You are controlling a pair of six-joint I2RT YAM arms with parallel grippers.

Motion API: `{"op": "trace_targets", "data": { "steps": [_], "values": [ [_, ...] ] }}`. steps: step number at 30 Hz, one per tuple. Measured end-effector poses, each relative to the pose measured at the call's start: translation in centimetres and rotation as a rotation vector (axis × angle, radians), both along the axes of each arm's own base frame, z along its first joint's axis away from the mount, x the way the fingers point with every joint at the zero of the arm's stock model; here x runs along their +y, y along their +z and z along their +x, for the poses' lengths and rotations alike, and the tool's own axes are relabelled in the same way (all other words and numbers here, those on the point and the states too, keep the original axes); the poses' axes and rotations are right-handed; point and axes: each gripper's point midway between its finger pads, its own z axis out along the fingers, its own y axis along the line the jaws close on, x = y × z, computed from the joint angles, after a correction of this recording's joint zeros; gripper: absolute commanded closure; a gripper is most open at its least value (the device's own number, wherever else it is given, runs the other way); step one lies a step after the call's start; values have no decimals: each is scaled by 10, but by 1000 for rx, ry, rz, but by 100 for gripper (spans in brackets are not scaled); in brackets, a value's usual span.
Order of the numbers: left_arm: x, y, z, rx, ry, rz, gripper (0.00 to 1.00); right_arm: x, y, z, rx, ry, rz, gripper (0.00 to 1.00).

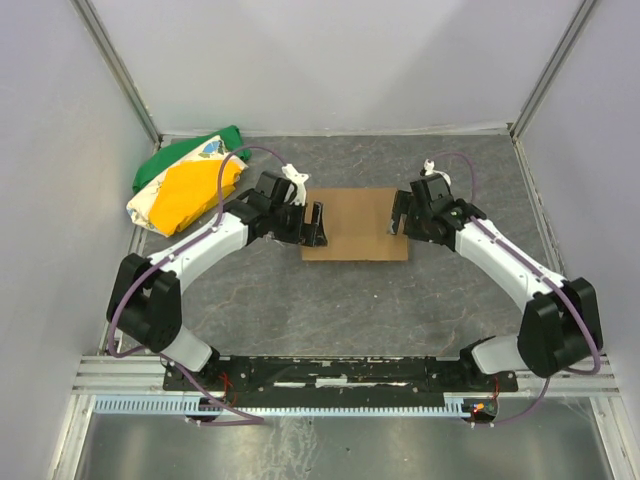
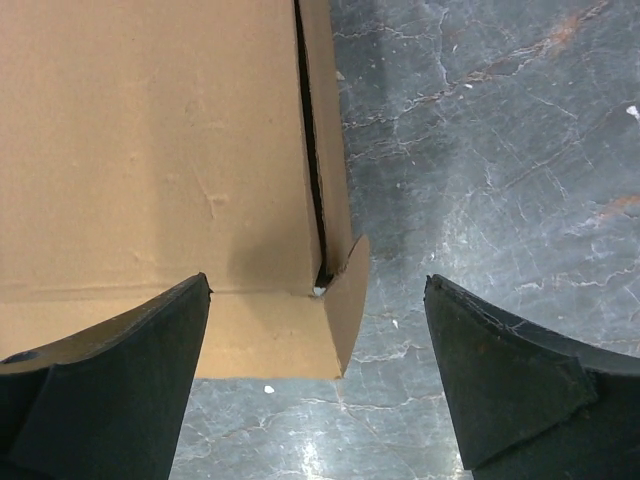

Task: Fold the paper box

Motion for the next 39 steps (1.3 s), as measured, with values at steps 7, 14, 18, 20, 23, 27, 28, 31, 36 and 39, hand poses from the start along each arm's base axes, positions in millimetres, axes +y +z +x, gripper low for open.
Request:
{"op": "trace_targets", "data": {
  "steps": [7,14,18,20,23,27,28,31,36,39],
  "values": [
    [-5,2,2,7,-1,-34,8,10,-14,-1,64,35,24,6],
    [-10,-13,-2,63,-25,-42,9,14,-14,-13,93,101,35,5],
    [-12,-14,-2,66,-30,-47,9,14,-23,-22,125,141,29,3],
    [-12,-12,-1,54,-31,-54,8,14,-29,-28,143,156,25,2],
    [-11,-7,-3,31,-32,-66,6,12,-39,-35,163,169,19,1],
    [-11,5,-4,-21,-31,-100,5,12,-48,-40,169,183,25,2],
    [-12,9,-4,-33,-33,-115,5,13,-48,-40,165,187,30,2],
    [-17,14,-3,-51,-42,-149,6,19,-47,-36,142,206,54,3],
    [-19,11,-7,-42,-54,-170,6,25,-44,-31,112,220,78,3],
    [-19,9,-8,-35,-52,-169,6,27,-42,-28,99,227,87,4]
  ]
}}
